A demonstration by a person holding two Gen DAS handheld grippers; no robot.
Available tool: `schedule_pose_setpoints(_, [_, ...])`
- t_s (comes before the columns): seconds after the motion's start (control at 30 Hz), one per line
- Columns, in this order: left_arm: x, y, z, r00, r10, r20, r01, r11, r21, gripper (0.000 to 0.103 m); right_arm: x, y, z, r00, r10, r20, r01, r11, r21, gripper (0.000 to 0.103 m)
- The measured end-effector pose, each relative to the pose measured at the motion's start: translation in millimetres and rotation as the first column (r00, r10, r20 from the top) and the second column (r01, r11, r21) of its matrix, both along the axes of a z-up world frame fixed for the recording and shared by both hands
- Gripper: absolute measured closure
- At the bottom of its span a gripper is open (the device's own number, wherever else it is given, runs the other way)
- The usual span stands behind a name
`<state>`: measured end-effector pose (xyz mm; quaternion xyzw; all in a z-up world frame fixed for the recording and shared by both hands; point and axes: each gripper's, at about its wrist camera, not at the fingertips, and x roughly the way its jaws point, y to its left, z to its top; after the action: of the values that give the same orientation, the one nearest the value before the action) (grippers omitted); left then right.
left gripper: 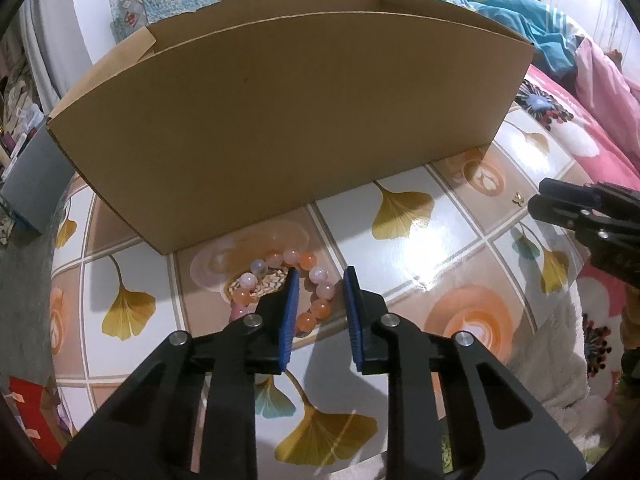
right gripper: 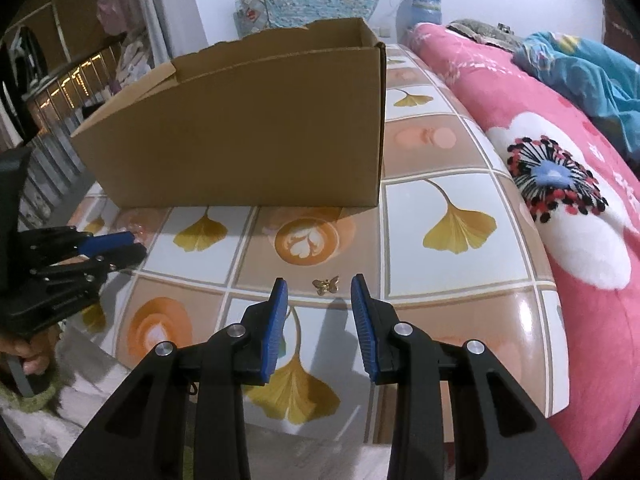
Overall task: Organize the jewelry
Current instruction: 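Close the left gripper on the pale pink bead bracelet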
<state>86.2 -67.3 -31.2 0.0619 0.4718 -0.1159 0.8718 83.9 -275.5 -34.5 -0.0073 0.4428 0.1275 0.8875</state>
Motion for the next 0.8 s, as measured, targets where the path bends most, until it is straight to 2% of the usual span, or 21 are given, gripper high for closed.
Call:
schedule_pose_setpoints(0.4, [1.6,1.6,1.2,1.000,0.005,-0.003,-0.005,1.000,-0.007,0.083,8.7,5.4,-10.8,1.000,-0.024,0.018,0.024,0.999,-0.027,0.081])
schedule_pose_setpoints(0.5, [1.6,3.4,1.5,1.000,0.008,-0.004,-0.008,1.000,-0.012,0.083,8.6,11.2,-11.9,0.999,-0.038,0.036,0.040,0.997,-0.060,0.084])
schedule_pose_setpoints(0.63, [1.9,3.5,1.6,1.000,0.009,-0.004,-0.009,1.000,-0.011,0.083,6.8,14.0,-12.2,0.998,-0.043,0.037,0.045,0.997,-0.056,0.090])
schedule_pose_setpoints(0.8, [1.8,3.6,1.8,1.000,0.008,-0.004,-0.009,1.000,-0.013,0.083,7.5,13.0,-11.7,0.998,-0.046,0.037,0.048,0.998,-0.047,0.091])
